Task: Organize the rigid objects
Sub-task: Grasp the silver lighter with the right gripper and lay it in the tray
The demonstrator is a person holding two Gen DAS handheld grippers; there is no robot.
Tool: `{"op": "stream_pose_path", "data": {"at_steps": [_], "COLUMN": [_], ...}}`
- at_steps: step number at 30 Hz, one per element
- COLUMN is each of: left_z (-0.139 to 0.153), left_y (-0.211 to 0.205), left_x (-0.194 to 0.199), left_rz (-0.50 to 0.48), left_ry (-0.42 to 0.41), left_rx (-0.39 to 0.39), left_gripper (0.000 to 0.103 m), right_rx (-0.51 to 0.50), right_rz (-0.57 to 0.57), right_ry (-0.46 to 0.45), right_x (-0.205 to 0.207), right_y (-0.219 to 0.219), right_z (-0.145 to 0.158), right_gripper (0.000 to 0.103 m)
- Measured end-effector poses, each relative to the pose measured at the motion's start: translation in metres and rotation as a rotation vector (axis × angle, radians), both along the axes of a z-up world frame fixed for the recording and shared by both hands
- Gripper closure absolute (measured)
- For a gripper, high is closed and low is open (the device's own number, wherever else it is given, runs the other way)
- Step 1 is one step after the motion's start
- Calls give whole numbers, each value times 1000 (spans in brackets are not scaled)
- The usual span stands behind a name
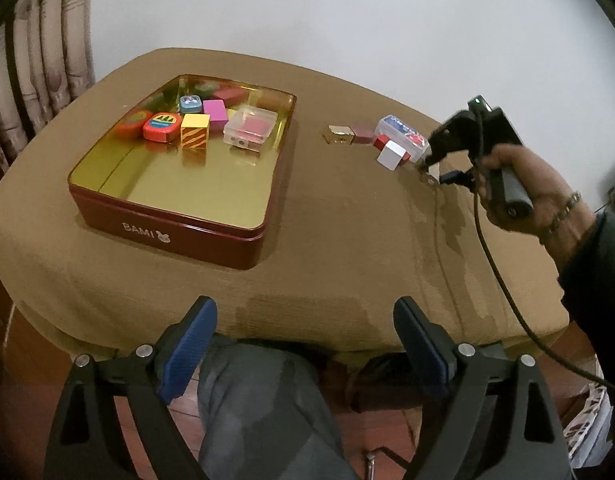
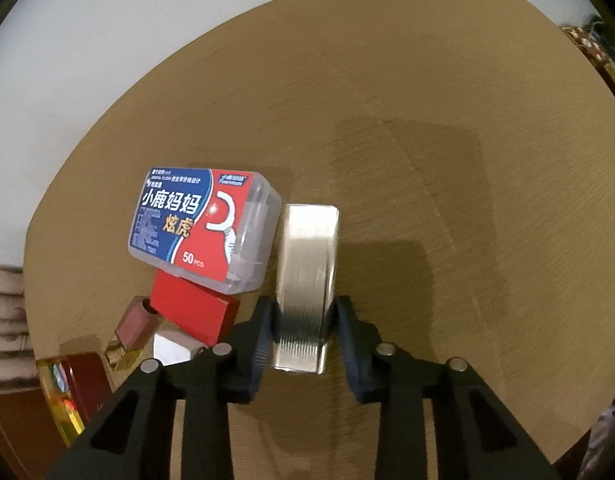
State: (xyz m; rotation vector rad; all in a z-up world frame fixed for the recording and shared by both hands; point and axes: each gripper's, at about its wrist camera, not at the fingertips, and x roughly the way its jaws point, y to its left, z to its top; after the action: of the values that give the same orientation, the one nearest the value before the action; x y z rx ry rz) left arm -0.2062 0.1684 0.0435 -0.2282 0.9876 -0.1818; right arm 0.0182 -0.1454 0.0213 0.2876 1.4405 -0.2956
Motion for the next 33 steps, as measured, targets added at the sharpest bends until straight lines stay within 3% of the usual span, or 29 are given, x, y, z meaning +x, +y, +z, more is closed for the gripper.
{"op": "stream_pose_path", "data": {"at_steps": [7, 12, 17, 20, 24, 29, 33], "left_z": [5, 6, 6, 12, 17, 11, 2], "left_y": [4, 12, 21, 29, 41, 53, 60], "left_x": [-3, -10, -25, -39, -49, -47, -43], "left_rz": [30, 53, 79, 115, 166, 177, 180], "left_ry": [-4, 10, 27, -5, -51, -26, 9], "left_rx": [14, 10, 18, 48, 106, 72, 43], "left_gripper": [13, 13, 13, 13, 11, 10, 10], "right_rx": [54, 127, 229, 303, 381, 367, 314], "right_rz": [59, 126, 260, 360, 480, 604, 643], "right_ry": [-43, -89, -132, -127, -81, -13, 38], "right_x": [-39, -67, -82, -76, -79, -92, -95], "right_y": [-44, -38, 12, 60, 139, 219, 245], "right_z": [25, 57, 95, 111, 104, 72, 34], "right_gripper": [72, 72, 73, 72, 72, 72, 72]}}
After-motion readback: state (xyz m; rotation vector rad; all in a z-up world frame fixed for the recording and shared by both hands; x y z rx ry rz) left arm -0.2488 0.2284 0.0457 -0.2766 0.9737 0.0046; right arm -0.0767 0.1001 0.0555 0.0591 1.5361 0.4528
